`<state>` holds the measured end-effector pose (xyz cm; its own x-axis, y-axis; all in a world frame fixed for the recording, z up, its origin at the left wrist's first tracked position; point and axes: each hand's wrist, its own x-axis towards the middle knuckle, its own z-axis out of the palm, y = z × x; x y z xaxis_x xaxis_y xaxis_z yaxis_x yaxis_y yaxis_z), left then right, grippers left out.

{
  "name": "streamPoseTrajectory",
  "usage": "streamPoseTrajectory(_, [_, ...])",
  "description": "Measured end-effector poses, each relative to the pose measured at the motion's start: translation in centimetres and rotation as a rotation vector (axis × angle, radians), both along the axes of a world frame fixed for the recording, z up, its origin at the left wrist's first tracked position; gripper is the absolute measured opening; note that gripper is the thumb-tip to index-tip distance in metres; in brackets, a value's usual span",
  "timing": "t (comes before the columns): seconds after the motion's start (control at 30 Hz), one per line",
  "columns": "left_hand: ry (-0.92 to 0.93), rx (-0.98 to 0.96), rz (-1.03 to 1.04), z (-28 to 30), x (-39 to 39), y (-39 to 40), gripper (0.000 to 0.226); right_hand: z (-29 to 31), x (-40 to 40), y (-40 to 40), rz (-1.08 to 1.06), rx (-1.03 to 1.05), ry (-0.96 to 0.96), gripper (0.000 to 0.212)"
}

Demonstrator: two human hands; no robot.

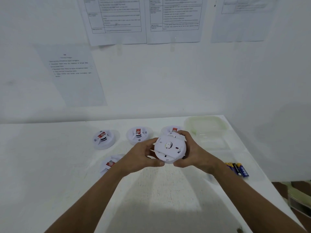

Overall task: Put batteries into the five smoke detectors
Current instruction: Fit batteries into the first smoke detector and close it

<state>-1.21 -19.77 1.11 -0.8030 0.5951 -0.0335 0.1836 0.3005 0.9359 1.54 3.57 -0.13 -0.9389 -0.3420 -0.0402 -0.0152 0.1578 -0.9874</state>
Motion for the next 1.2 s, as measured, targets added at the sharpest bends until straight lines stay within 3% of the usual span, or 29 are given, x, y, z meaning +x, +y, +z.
streamPoseTrajectory(0.33, [0.046, 0.034, 0.126, -0.2, 0.2, -0.2, 0.073, 0.7, -0.2, -1.0, 0.010, 0.148, 0.137, 0.098])
streamPoseTrajectory(0.47, [0.066, 0.000, 0.131, 0.4, 0.1, -0.4, 0.071, 0.6, -0.3, -1.1, 0.003, 0.306, 0.122, 0.103])
streamPoseTrajectory(0.57, [0.040, -0.029, 0.114, 0.8, 0.1, -0.7, 0.069, 0.3, -0.1, -0.8, -0.045, 0.245, 0.115, 0.109])
streamPoseTrajectory(0.73, [-0.041, -0.018, 0.107, 0.8, 0.2, -1.3, 0.065, 0.4, 0.2, -0.4, -0.031, 0.144, 0.111, 0.091])
streamPoseTrajectory(0.9, [0.006, -0.049, 0.092, 0.7, 0.4, -0.9, 0.094, 0.4, 0.1, 0.1, 0.009, 0.057, 0.059, 0.100])
streamPoseTrajectory(1.2, [0.076, 0.076, 0.174, 0.3, 1.5, -0.1, 0.079, 0.8, 0.4, -0.8, 0.003, 0.070, 0.153, 0.101])
